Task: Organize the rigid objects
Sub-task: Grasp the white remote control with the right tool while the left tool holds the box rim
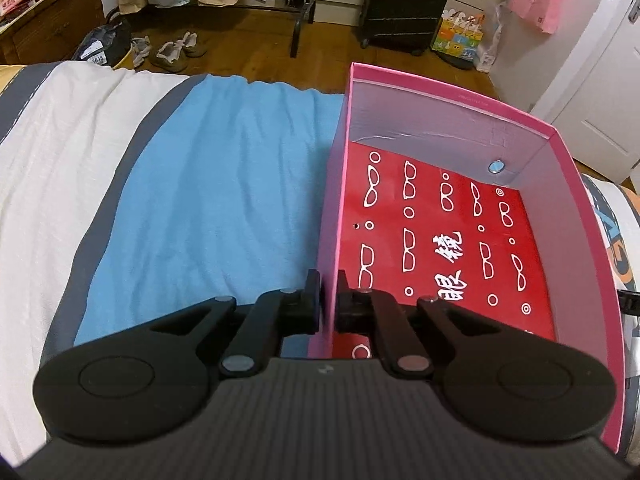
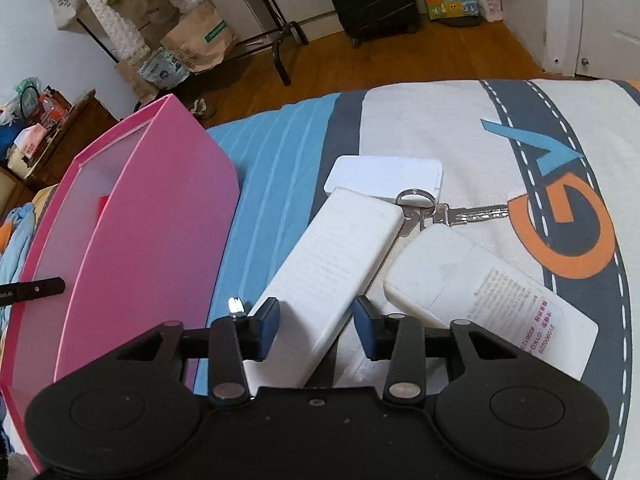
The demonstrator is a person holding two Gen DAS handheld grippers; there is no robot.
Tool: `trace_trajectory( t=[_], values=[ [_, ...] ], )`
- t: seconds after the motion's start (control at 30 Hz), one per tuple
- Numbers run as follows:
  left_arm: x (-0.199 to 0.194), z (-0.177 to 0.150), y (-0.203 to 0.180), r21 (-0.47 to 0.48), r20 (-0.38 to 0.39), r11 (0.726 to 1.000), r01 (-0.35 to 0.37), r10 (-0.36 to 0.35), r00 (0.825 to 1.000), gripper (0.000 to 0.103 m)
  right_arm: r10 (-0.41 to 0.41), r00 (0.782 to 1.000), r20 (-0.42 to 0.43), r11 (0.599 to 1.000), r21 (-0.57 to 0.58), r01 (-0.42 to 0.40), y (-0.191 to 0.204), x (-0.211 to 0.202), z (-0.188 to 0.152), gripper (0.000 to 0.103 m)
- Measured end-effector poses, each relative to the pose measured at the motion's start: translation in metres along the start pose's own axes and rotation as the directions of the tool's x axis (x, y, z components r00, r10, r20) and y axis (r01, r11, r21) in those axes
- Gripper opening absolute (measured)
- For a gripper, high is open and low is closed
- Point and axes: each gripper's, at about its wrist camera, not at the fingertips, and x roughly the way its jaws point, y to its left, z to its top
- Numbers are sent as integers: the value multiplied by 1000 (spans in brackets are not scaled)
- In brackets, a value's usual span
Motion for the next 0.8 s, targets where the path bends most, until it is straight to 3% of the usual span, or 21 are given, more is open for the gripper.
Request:
trace_trajectory(
  t=[0.13,0.27,0.33,0.37,0.43,0.47,0.6,0.67,0.77,0.8],
  values=[
    [1,-1,0,0,-1,1000,1,-1,1000,5,-14,999,32,999,-39,16,3,7,3,62],
    [2,-1,-1,12,-4,1000,-7,7,1000,5,-3,999,49,1000,2,3,1,11,0,60],
    [3,-1,-1,6,-7,1000,-3,3,1000,5,-19,998,61,1000,9,19,1,9,-1,50],
    [4,-1,0,1,-10,1000,0,0,1000,5,-21,998,65,1000,19,19,1,6,-1,40],
    [4,-1,2,-18,-13,1000,11,-12,1000,6,-2,998,56,998,57,-1,-6,-5,0,7],
    [4,-1,3,-35,-18,999,21,-21,1000,6,19,999,44,997,76,-22,-10,-10,-4,3],
    [4,-1,7,-49,-25,998,26,-28,999,6,217,976,4,958,192,-213,-24,-30,-13,5],
    [4,-1,8,-47,-25,999,23,-24,999,6,198,980,7,959,207,-195,-25,-30,-11,11],
    [5,0,9,-41,-29,999,7,-8,1000,5,162,987,0,962,222,-158,-27,-20,-10,35],
    [6,0,8,-34,-29,999,-12,11,1000,5,145,989,-6,961,237,-139,-26,-13,-9,35]
  ],
)
